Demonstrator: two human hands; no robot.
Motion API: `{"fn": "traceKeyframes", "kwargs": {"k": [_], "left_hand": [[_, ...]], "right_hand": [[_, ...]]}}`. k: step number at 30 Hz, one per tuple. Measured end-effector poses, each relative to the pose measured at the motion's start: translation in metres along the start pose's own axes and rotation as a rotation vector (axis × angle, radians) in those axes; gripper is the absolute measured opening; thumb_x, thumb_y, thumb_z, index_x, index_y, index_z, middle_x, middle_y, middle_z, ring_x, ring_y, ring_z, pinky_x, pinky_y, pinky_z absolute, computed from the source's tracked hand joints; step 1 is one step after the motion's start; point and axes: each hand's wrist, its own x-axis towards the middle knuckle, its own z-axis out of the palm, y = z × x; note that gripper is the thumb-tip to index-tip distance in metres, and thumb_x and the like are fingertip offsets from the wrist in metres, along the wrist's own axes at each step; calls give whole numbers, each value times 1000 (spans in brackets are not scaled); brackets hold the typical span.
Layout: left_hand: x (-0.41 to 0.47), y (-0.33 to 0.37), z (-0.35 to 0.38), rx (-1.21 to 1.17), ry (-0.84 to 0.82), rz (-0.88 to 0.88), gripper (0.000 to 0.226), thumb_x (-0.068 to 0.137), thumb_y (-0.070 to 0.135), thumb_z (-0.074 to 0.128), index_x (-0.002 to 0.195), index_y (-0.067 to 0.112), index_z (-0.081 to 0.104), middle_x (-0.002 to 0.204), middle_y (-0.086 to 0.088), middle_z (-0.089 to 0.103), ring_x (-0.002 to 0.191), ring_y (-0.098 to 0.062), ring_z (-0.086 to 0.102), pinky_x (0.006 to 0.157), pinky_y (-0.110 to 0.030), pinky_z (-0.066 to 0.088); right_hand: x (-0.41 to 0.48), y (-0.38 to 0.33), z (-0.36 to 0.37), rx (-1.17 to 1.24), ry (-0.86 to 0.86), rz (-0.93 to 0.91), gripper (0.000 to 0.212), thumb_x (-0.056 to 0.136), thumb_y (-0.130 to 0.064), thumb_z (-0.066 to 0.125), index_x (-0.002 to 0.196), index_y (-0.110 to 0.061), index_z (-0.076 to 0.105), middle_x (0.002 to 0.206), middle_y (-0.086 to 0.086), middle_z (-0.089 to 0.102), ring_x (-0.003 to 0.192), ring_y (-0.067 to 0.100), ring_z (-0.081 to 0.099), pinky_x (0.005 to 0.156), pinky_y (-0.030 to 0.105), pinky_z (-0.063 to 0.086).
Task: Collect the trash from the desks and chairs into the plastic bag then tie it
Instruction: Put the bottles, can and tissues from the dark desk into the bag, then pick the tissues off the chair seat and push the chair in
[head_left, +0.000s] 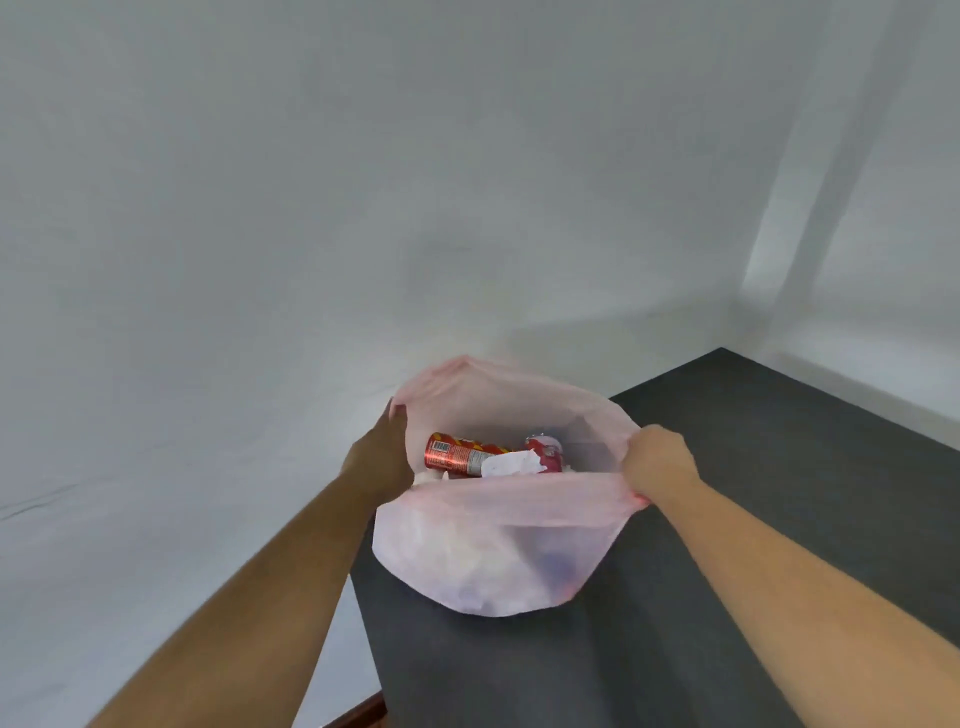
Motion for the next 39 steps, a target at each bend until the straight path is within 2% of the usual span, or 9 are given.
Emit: {"fn": "traceKeyframes", "kwargs": {"k": [3,6,11,15,19,25,31,34,39], "left_hand": [[8,28,-7,-60,9,47,87,80,1,58,152,12,10,157,-3,20,126,-32,47,89,-32,44],[14,71,-5,-103,20,134,81,78,-3,56,148,14,20,151,-2,30,112,-31,54,77,-30,44],[19,147,12,-178,-21,223,82,80,1,55,149,22,17,148,-1,35,116,-30,52,85,-32,45],[24,187,34,-147,-65,304,80,83,5,52,149,29,14,150,2,33,117,-28,52,92,-39,48],[27,211,72,-26,-173,286,96,77,7,62,149,29,3,144,0,39,105,-27,59,83,-40,55],[22,224,73,92,-204,293,112,74,23,73,149,38,-9,161,0,-8,108,-29,60,76,-32,54],[-13,229,12,103,-75,262,90,79,46,61,149,41,5,161,1,-2,134,-33,40,101,-43,41],[-38,236,4,11,-66,422,90,77,50,65,149,34,13,160,2,9,142,-24,30,107,-44,35],[-112,270,29,-118,-287,783,90,71,33,71,147,33,23,153,4,25,134,-20,39,110,-38,36]], "right_hand": [[14,22,-32,-71,46,-3,30,86,0,48,111,-1,63,90,10,61,86,28,61,68,31,44],[22,46,-55,-79,117,-14,38,87,3,42,120,-5,59,116,15,62,105,32,61,77,34,48],[37,103,-89,8,235,53,47,92,0,38,136,-10,48,130,17,56,117,35,55,94,39,46],[50,144,-95,-8,240,64,48,92,-3,38,139,-14,45,129,16,57,116,36,55,92,38,46],[57,179,-79,-3,126,114,55,91,-6,40,144,-22,36,131,14,54,116,35,55,89,38,48],[47,191,-85,-23,49,125,64,90,-17,46,148,-32,23,137,8,51,120,33,53,92,38,49],[-1,202,-137,142,297,191,58,89,-25,48,146,-29,34,140,7,51,125,32,49,101,39,44],[-47,220,-163,170,378,242,55,90,-25,49,144,-26,37,137,8,52,122,32,51,96,36,45],[-134,273,-173,187,428,353,53,88,-25,52,140,-19,43,129,11,57,117,31,54,91,34,46]]}}
